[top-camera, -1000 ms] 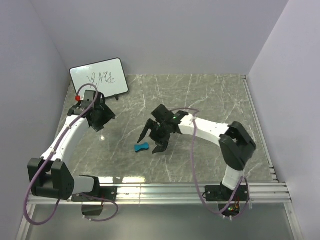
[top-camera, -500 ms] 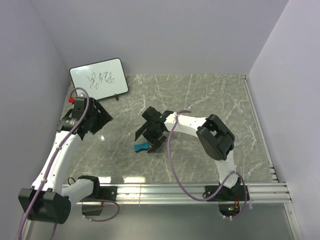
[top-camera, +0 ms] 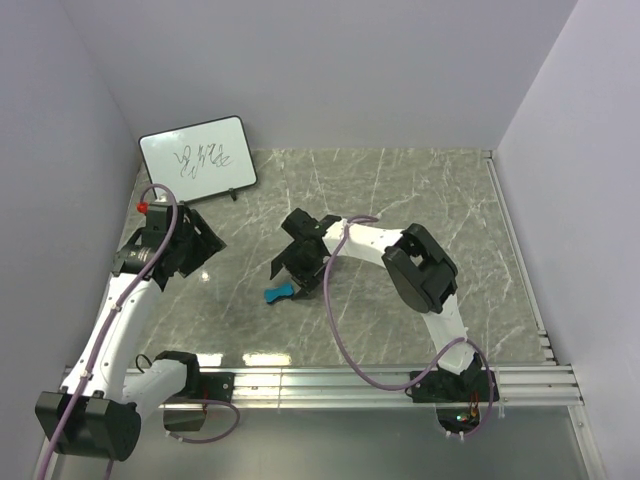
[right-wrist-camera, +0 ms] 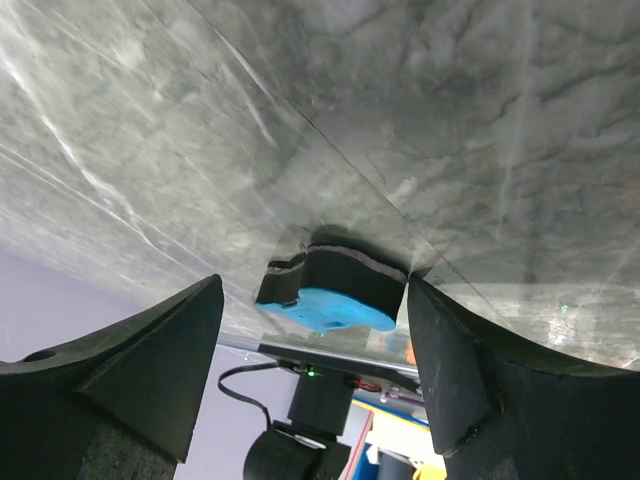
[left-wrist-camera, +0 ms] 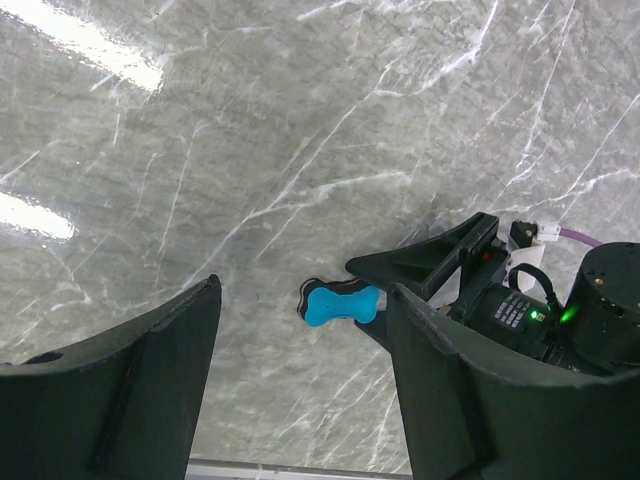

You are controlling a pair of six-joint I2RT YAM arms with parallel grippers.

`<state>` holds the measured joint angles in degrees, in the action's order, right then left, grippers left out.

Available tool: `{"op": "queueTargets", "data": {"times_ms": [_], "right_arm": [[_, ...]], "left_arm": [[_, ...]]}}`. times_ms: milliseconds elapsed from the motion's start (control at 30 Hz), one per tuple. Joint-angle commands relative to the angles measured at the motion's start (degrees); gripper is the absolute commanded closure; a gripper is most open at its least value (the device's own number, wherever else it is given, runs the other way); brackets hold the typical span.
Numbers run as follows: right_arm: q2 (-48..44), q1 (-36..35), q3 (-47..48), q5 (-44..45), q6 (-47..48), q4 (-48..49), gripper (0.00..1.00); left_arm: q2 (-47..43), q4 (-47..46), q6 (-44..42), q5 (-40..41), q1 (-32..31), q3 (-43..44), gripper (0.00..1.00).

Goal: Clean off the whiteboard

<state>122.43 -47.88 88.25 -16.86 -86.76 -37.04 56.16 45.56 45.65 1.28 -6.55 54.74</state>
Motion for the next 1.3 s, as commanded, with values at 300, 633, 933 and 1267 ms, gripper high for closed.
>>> {"op": "queueTargets", "data": {"times_ms": [300, 633, 933, 1267], "right_arm": [[-2.46, -1.43, -2.82, -0.27, 0.54, -1.29, 0.18], [2.99, -1.78, 0.17, -2.65, 1.07, 1.00, 0.36], [6.15, -1.34, 6.94, -0.89, 5.20, -4.44, 0.74], [-5.26, 6.91, -3.68, 4.82, 17.31, -2.61, 1.00]], "left_arm": [[0.96, -1.53, -2.06, -2.24, 0.39, -1.30, 0.29], [1.58, -1.35, -2.41, -2.42, 0.39, -0.86, 0.29], [1.32, -0.56, -2.84, -1.72, 0.48, -0.34, 0.29], [4.56, -4.15, -5.65, -3.56, 4.16, -1.30, 0.16]]}}
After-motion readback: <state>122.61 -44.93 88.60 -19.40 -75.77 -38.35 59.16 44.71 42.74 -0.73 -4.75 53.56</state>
